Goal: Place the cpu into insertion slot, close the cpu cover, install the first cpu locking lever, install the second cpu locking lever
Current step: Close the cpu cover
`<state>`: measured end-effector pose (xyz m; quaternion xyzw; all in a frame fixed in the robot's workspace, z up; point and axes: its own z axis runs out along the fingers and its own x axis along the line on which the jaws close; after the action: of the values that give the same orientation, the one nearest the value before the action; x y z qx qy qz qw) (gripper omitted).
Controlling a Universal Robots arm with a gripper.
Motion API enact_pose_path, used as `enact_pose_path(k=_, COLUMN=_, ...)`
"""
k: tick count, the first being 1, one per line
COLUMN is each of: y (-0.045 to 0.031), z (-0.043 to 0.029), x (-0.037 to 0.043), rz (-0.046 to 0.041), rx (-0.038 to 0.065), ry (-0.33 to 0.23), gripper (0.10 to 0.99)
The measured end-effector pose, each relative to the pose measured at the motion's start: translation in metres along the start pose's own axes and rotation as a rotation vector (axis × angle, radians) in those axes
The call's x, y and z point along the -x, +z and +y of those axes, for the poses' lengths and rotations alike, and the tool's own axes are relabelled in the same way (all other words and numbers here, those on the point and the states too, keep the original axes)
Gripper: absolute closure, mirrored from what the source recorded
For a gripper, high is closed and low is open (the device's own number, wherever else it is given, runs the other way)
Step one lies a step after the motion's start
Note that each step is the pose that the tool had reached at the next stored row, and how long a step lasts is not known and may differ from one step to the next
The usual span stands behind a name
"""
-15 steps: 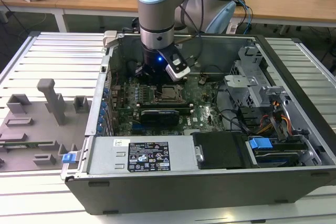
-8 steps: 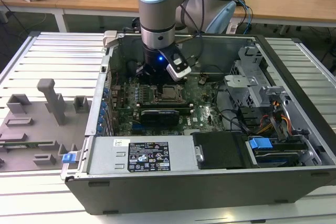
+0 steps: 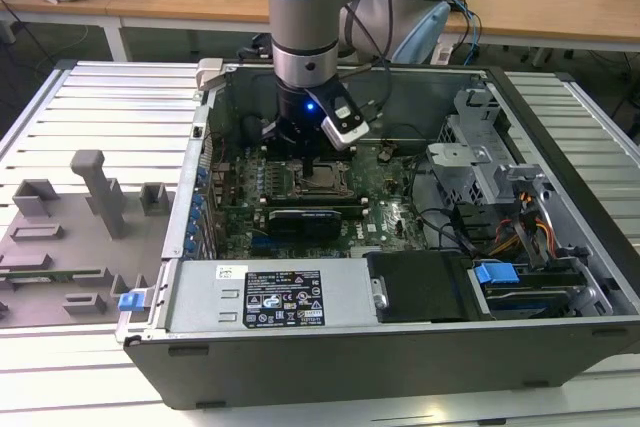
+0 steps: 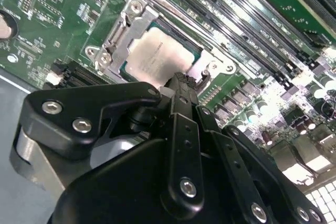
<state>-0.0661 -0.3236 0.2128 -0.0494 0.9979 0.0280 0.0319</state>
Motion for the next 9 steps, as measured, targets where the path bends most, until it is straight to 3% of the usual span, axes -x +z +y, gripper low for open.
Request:
enact_pose_path(k=6, y=0.0011, z=-0.0018, x=0.0175, rz=0.0369, rx=-0.033, ry=0.000, gripper=0.980)
enact_pose_path(k=9, y=-0.0016, z=-0.0018, x=0.0192, rz=0.0391, rx=-0.034, ry=0.000, gripper=0.980)
